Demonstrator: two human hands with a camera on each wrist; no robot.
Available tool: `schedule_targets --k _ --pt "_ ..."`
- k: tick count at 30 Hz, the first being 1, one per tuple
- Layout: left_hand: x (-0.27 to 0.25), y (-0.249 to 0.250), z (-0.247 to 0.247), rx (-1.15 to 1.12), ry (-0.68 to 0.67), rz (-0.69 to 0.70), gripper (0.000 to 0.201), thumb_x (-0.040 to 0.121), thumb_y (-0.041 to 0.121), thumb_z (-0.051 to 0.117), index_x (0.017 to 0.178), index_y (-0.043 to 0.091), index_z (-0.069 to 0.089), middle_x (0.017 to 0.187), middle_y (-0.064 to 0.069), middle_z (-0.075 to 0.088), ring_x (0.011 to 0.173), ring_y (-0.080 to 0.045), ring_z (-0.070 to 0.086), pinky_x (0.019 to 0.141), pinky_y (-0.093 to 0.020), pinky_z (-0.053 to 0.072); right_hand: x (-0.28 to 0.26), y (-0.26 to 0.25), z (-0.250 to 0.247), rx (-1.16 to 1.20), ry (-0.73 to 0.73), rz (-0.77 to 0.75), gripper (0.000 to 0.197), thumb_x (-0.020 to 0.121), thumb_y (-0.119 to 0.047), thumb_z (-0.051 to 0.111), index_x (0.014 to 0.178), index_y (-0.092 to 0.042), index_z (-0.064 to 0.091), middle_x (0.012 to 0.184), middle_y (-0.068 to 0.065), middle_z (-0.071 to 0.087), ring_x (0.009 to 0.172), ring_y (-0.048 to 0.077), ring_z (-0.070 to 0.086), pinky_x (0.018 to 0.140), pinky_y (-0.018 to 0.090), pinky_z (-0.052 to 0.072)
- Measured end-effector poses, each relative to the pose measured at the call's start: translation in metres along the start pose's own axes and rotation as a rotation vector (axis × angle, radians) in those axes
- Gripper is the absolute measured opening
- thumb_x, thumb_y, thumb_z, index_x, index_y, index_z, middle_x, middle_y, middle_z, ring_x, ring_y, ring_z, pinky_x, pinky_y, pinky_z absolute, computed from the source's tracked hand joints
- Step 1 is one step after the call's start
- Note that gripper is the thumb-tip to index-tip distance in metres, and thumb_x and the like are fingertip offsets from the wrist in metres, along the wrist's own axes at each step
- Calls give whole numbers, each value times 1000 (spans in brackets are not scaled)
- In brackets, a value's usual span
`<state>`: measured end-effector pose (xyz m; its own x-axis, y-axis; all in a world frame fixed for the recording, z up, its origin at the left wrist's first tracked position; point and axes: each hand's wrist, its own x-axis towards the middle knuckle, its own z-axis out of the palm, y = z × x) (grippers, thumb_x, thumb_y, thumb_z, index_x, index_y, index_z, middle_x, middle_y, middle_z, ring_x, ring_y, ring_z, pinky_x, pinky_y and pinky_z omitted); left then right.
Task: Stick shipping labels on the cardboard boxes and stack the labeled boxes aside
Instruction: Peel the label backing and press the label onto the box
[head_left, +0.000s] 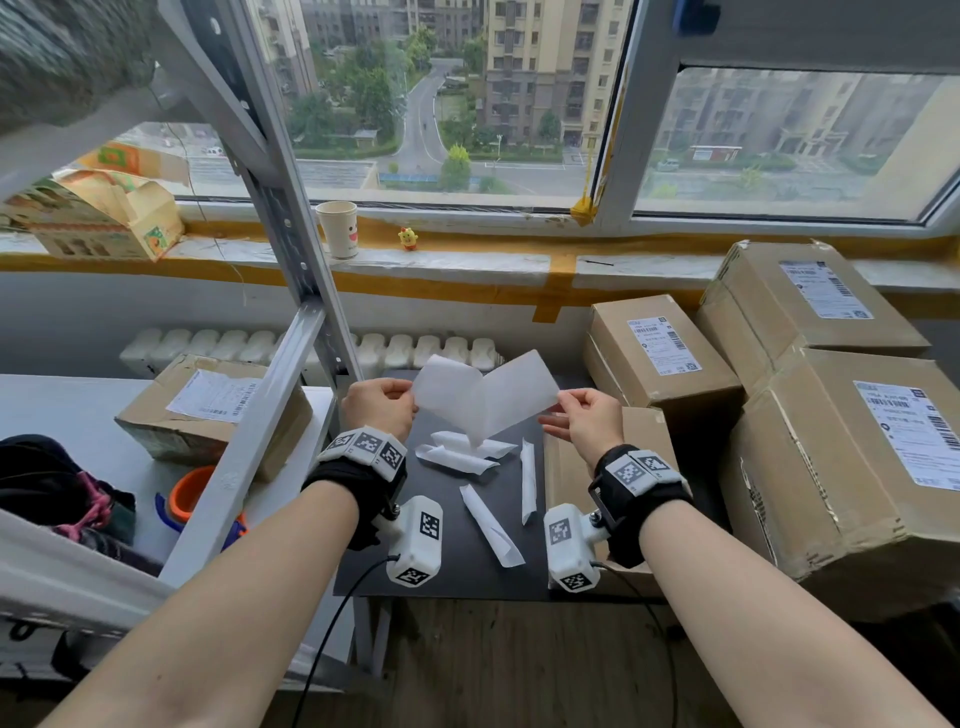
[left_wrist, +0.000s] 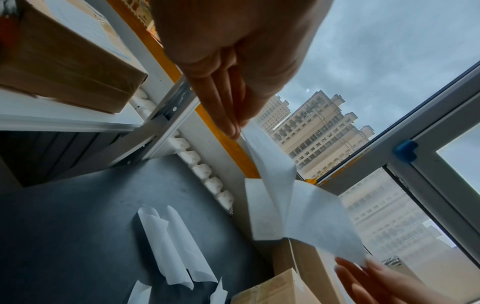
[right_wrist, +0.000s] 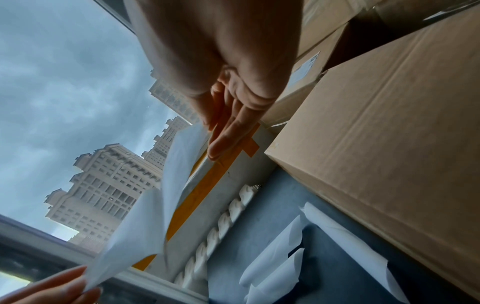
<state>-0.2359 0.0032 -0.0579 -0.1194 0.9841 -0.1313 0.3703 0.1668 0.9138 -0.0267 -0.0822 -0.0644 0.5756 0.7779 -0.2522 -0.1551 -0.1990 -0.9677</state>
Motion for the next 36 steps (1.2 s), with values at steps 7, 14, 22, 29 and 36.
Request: schedule_targets --k 7,14,22,29,36 --pt "-1 1 0 -1 68 1 14 79 7 64 86 11 76 76 -9 73 73 -25 71 80 -37 59 6 -1 -25 -33 183 -8 13 98 -12 45 102 -4 54 91 17 65 73 24 71 66 30 60" --pt "3 -15 -2 51 106 -5 18 78 3 61 88 7 76 80 -14 74 77 -25 72 84 -38 57 10 -7 -32 -40 244 -43 10 98 -13 45 100 -8 53 90 15 65 70 23 71 65 29 60" --pt "1 -43 6 82 -17 -85 17 80 2 59 86 5 75 79 -16 74 74 -25 72 80 -35 58 9 -4 -8 -185 66 -152 12 96 -7 48 100 -2 59 77 9 62 67 17 67 60 18 58" --pt "8 -99 14 240 -109 -221 12 74 13 63 73 15 74 79 -8 74 79 -27 71 79 -37 58 5 13 28 -256 -19 -175 10 94 -6 51 92 -4 60 83 13 64 71 21 69 67 22 58" --pt "6 -121 15 374 -74 -283 29 87 8 51 108 12 70 116 -13 67 112 -33 58 92 -31 45 4 29 40 -331 -62 -163 9 94 -5 52 93 -3 61 84 12 65 73 19 69 70 23 58"
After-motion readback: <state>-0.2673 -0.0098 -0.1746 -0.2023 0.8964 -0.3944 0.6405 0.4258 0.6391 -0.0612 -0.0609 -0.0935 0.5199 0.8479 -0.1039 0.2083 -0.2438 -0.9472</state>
